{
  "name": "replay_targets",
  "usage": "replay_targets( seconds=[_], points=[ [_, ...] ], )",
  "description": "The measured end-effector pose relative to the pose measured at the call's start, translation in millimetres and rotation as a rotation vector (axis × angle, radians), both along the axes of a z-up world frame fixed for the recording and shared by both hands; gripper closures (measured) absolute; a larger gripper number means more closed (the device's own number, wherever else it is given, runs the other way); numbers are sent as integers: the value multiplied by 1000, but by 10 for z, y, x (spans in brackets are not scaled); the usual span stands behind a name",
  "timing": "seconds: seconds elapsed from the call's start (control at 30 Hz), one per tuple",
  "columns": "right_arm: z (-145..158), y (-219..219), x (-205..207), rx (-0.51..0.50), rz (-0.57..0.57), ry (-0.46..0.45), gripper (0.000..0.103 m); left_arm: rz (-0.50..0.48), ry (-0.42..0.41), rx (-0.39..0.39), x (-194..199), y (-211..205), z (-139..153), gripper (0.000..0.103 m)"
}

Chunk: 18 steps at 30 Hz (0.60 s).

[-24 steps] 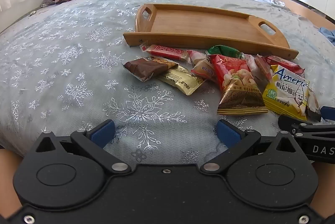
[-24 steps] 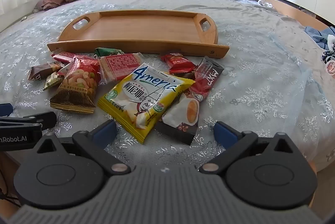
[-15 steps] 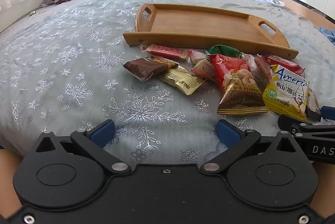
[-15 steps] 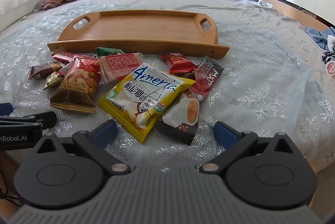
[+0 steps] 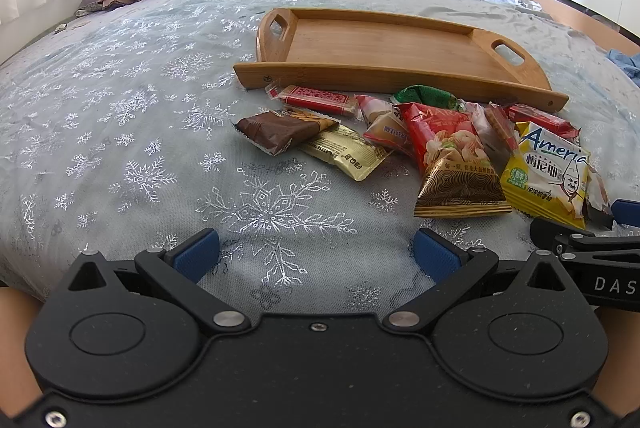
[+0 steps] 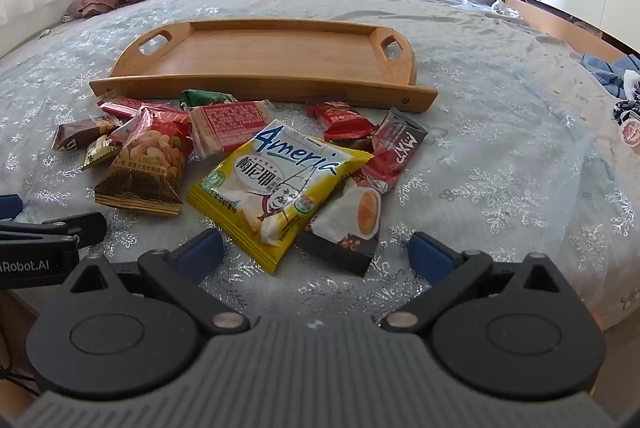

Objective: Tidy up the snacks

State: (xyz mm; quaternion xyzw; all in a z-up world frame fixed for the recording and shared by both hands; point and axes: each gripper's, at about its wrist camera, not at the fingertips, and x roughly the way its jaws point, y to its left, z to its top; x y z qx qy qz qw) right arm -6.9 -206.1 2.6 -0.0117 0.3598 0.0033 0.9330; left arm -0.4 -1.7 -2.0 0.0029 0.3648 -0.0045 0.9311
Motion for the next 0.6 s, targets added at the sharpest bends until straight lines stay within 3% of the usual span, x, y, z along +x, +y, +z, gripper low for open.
replay_targets(
  seconds=[0.6],
  points=[
    [-7, -5, -3, -4, 0, -3, 0, -1, 0, 1, -2, 6, 2, 0]
  ],
)
